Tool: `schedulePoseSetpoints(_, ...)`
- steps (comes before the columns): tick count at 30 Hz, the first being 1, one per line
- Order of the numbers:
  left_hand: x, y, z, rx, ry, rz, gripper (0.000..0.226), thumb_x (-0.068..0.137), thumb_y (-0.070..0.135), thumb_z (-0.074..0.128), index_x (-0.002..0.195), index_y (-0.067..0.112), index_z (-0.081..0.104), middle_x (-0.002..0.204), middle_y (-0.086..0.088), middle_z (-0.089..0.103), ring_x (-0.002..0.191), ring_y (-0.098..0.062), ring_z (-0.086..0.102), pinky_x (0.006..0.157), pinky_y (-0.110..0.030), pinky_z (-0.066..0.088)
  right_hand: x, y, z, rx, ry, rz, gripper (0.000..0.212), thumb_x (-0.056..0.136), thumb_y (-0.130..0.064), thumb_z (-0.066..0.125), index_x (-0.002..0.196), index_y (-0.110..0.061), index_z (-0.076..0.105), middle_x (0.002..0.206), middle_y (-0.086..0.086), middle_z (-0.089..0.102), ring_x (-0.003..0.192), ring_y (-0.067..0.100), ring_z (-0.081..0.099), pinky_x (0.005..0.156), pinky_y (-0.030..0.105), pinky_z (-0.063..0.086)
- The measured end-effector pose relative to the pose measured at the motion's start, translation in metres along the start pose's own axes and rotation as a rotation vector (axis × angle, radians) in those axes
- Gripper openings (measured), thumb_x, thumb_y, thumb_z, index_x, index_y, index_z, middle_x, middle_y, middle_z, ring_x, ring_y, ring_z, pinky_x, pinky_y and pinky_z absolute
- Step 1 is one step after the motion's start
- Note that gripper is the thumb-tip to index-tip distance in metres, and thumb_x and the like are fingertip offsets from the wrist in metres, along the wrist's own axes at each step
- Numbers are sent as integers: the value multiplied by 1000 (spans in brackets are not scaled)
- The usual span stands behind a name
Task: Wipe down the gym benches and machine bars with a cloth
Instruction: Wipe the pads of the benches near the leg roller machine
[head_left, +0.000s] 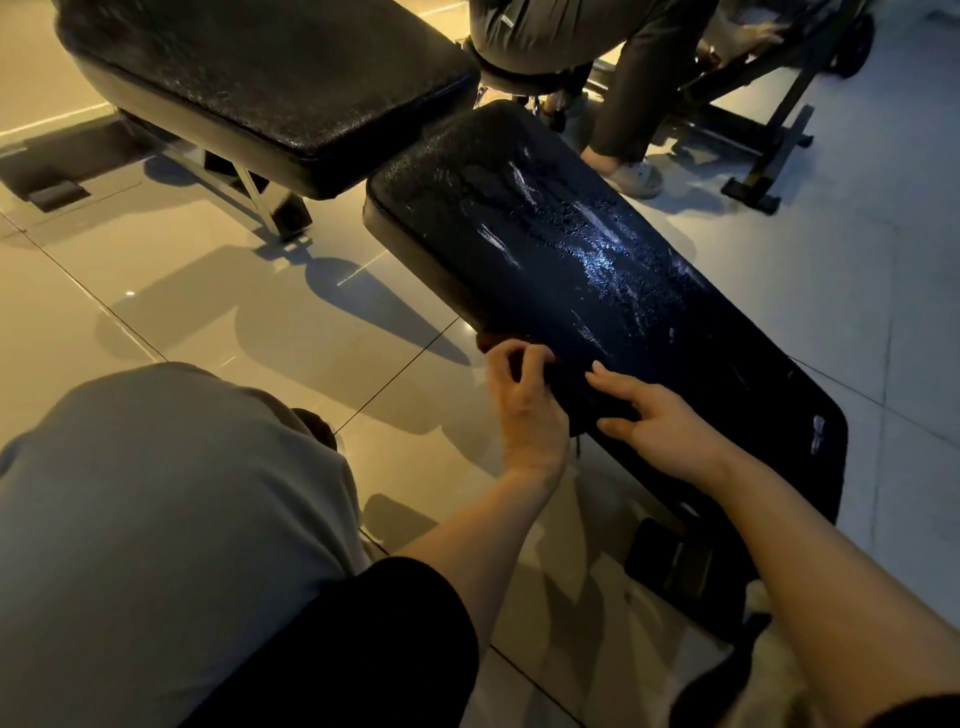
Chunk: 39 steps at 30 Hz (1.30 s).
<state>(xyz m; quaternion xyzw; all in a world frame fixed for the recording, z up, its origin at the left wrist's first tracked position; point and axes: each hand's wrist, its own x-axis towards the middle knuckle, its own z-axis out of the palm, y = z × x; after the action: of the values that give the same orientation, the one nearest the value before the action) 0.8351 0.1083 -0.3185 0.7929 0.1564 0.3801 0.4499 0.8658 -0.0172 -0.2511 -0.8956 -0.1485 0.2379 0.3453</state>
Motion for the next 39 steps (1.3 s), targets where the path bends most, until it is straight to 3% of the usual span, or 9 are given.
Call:
schedulePoseSetpoints(5,-33,-3,-9,-3,-406,172,24,81,22,41,102,16,50,119,-3,37,104,-18,41,86,-27,46,-2,-2,1,-39,-8,-30,61,94,-2,58,148,-22,38,158,-12,26,144,5,21,107,15,18)
schedulePoseSetpoints(8,-14,-2,-3,-21,-30,-184,22,86,8,54,107,14,56,127,-10,34,115,-19,37,93,-27,43,-2,-1,1,-9,-18,-10,62,94,-3,59,148,-25,37,157,-15,24,144,5,19,108,16,16)
schedulePoseSetpoints(10,4,2,1,-57,86,-376,32,83,-4,61,112,10,57,126,-14,40,115,-24,45,94,-29,46,-3,1,3,-7,-6,-8,63,94,-4,59,148,-26,36,157,-17,23,145,6,17,113,22,15)
schedulePoseSetpoints(12,6,4,2,-68,57,-314,33,82,-7,62,110,8,57,118,-12,48,107,-21,52,93,-26,47,-3,2,5,-12,2,-19,64,94,-4,60,148,-26,35,157,-17,23,146,5,16,116,25,15)
schedulePoseSetpoints(18,-33,-4,-8,-48,-348,34,29,82,-4,60,103,14,55,116,-2,47,104,-16,48,89,-28,48,0,0,2,-21,-7,-36,63,92,0,60,147,-21,39,157,-11,26,145,6,20,111,19,17)
schedulePoseSetpoints(23,5,-12,-13,2,90,-374,24,86,0,61,107,11,59,118,-6,52,110,-20,46,94,-25,38,-5,2,3,10,-15,-19,63,94,-5,60,148,-27,36,156,-17,24,145,4,17,120,31,13)
schedulePoseSetpoints(25,24,-8,-12,-14,153,-427,24,86,1,63,108,10,60,115,-8,56,109,-21,49,93,-23,36,-5,1,5,15,-19,-21,63,94,-5,59,149,-26,35,157,-16,23,145,3,15,120,31,13)
schedulePoseSetpoints(33,-28,6,-9,-74,-281,-210,22,84,2,63,101,15,55,108,1,51,97,-9,48,85,-23,43,-2,-1,2,-46,-21,-23,63,93,-5,61,148,-24,37,157,-14,25,145,6,18,115,22,15)
schedulePoseSetpoints(39,45,17,-22,-32,282,-524,27,89,8,62,113,11,51,115,-5,53,98,-10,46,86,-26,45,-3,0,2,-13,-24,5,63,95,-9,60,149,-28,34,157,-18,22,146,7,18,109,22,16)
